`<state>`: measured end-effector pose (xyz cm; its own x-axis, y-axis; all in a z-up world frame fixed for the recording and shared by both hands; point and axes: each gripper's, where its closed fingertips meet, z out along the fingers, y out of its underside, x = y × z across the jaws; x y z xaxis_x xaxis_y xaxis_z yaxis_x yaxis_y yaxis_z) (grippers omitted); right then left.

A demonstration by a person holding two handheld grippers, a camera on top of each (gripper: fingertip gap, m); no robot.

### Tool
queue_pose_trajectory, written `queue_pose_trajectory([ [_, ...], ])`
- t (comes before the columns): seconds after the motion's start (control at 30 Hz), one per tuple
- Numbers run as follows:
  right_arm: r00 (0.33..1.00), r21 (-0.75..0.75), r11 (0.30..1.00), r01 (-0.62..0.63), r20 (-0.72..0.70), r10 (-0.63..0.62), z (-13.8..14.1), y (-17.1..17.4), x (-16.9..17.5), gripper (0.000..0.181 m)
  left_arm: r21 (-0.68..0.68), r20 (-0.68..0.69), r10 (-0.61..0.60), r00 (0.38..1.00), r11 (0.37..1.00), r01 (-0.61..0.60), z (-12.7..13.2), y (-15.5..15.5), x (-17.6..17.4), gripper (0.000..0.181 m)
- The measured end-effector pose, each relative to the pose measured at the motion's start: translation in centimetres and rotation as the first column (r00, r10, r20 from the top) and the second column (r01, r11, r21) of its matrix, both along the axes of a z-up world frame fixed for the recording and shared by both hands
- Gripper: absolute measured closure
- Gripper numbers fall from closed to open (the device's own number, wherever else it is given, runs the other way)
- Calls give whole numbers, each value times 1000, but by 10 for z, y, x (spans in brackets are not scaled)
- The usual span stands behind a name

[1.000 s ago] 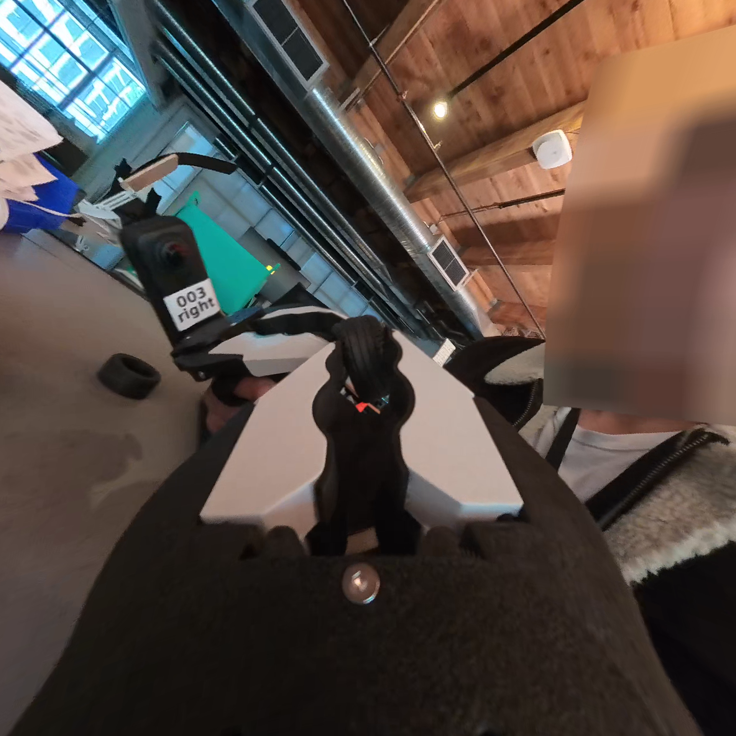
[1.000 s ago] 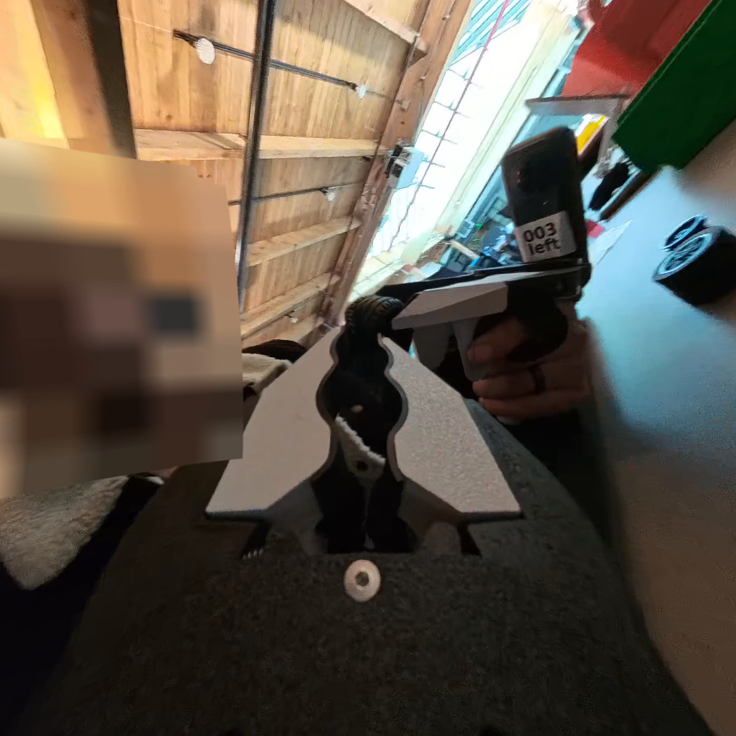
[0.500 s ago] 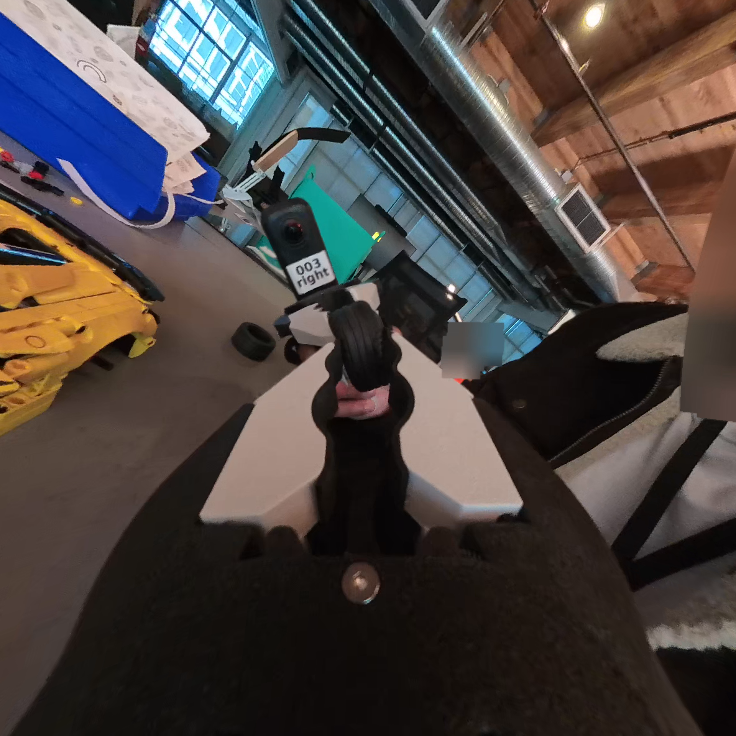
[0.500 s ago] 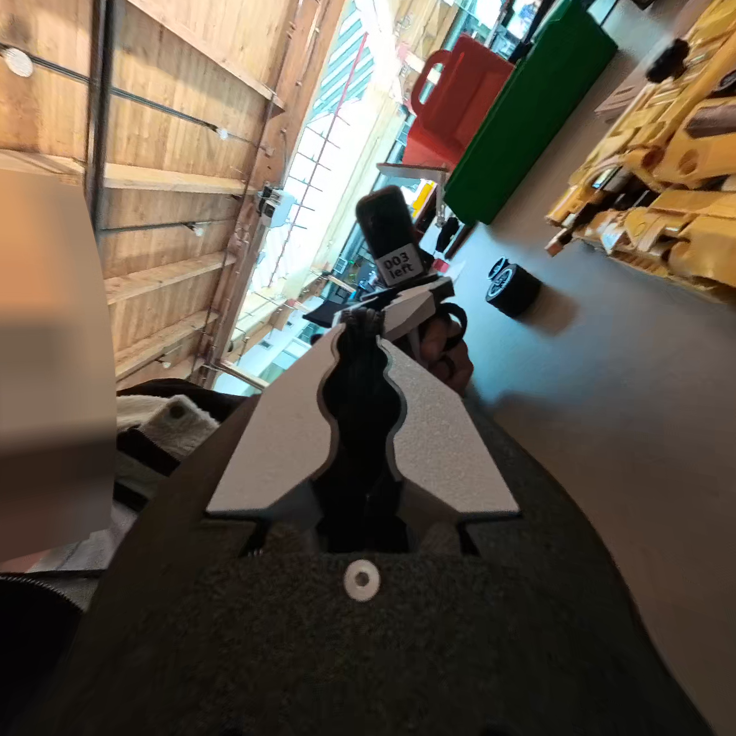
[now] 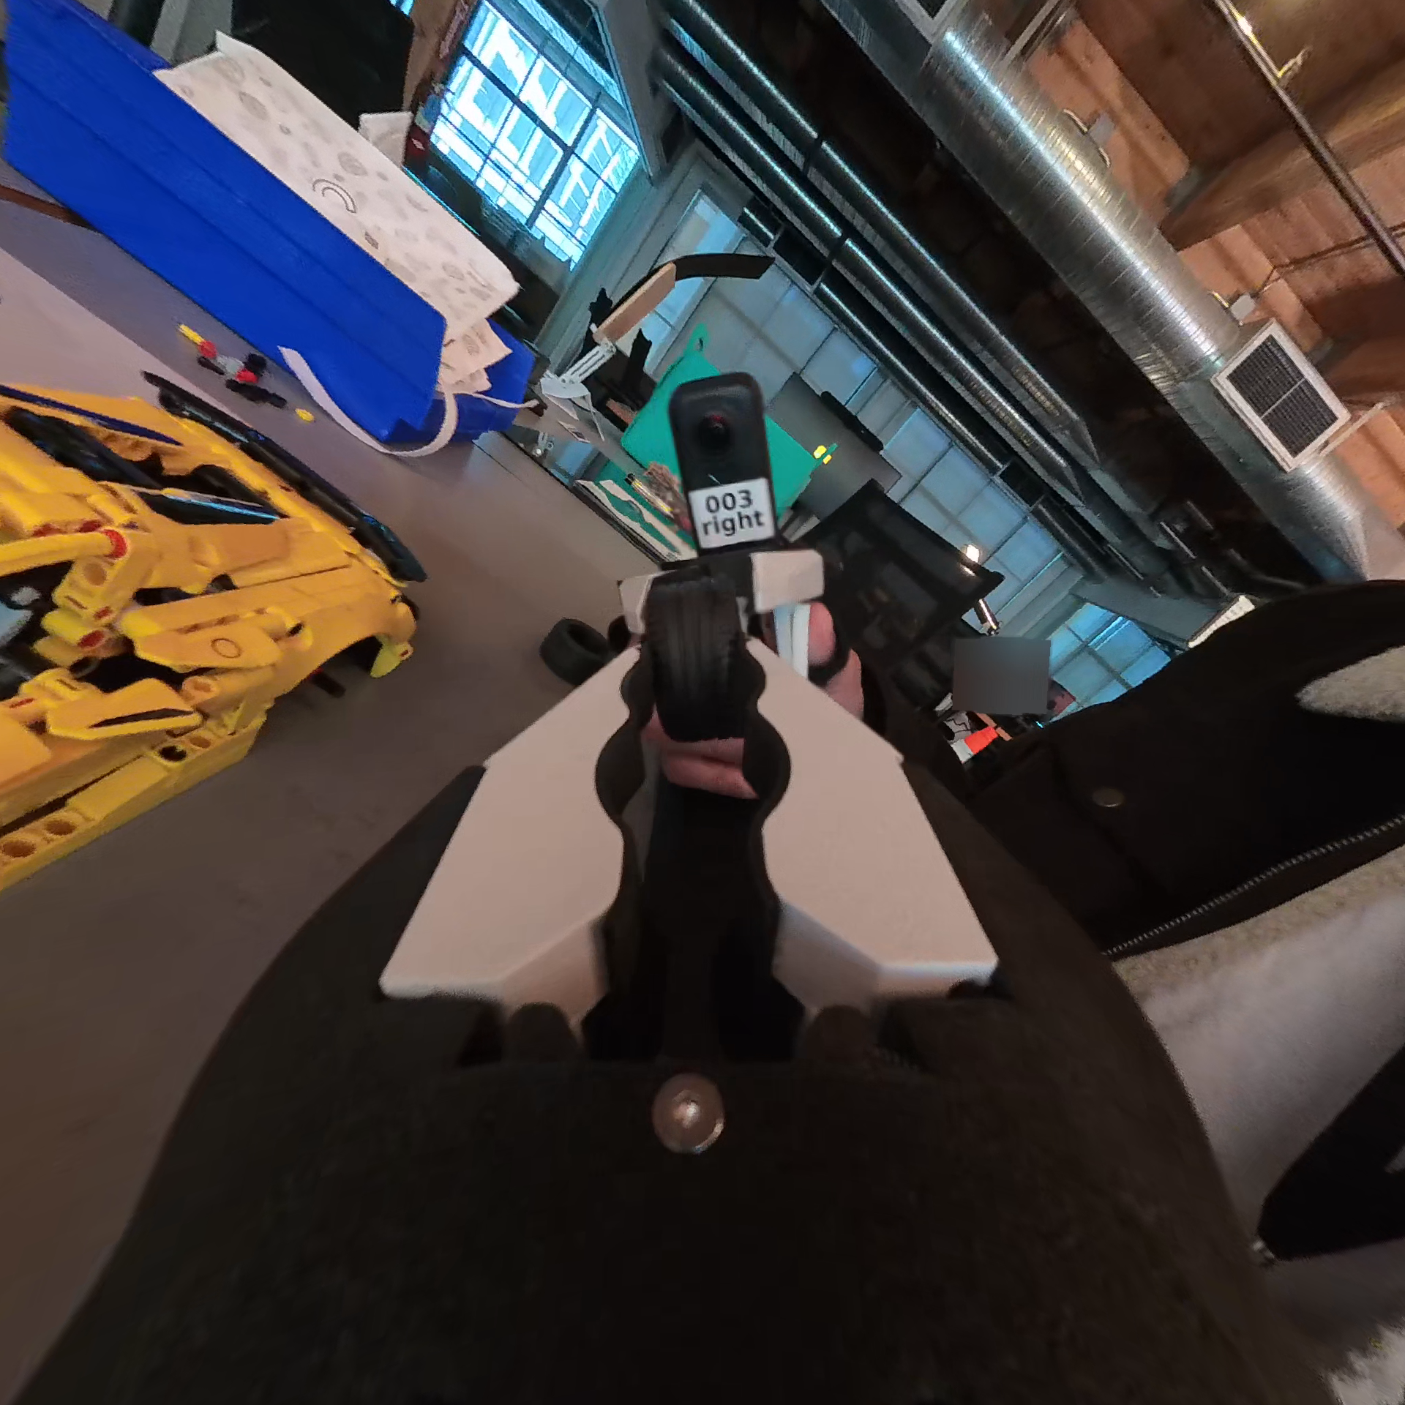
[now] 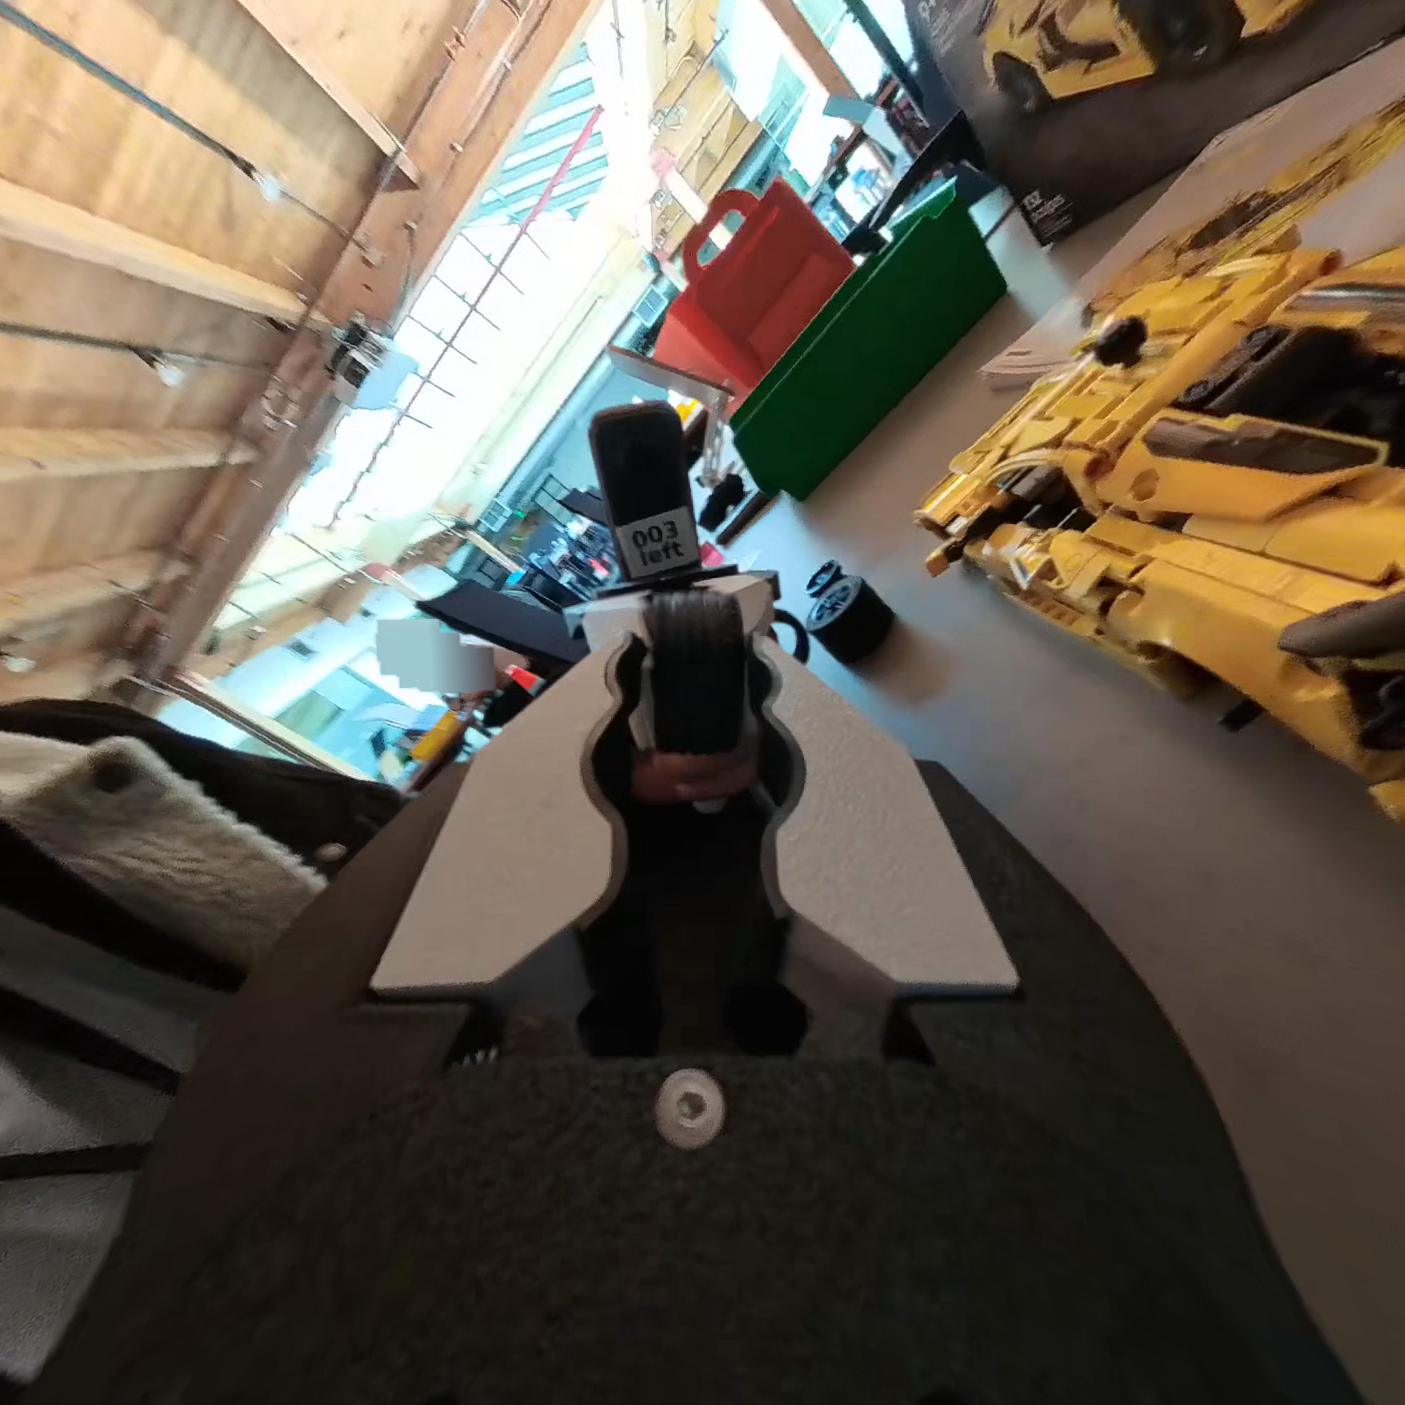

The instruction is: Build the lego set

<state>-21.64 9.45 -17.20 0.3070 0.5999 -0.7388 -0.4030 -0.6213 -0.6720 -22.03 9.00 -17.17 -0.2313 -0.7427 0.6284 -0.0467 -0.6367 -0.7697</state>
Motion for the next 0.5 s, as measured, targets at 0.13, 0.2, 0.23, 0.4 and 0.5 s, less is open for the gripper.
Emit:
queue_pose_trajectory([
  [0.13, 1000, -1, 1000, -22, 18, 22, -1, -3, -6, 159, -12, 25, 13, 1000, 1000, -13, 3, 2, -2, 160],
  [0.2, 999, 14, 999, -48, 21, 48, 1, -7, -8, 160, 5, 36, -2, 999, 1000, 2, 5, -2, -3, 160],
  [0.23, 996, 1, 997, -83, -27, 83, 5, -11, -9, 161, -12, 57, -27, 998, 1000, 28, 8, -5, -4, 160],
  [0.4, 933, -28, 964, -266, -261, 250, 23, -27, -15, 161, -161, 224, -167, 960, 965, 205, 29, -17, -13, 160],
  [0.5, 892, -10, 943, -332, -330, 310, 31, -34, -18, 161, -203, 297, -231, 926, 933, 298, 38, -25, -19, 161],
])
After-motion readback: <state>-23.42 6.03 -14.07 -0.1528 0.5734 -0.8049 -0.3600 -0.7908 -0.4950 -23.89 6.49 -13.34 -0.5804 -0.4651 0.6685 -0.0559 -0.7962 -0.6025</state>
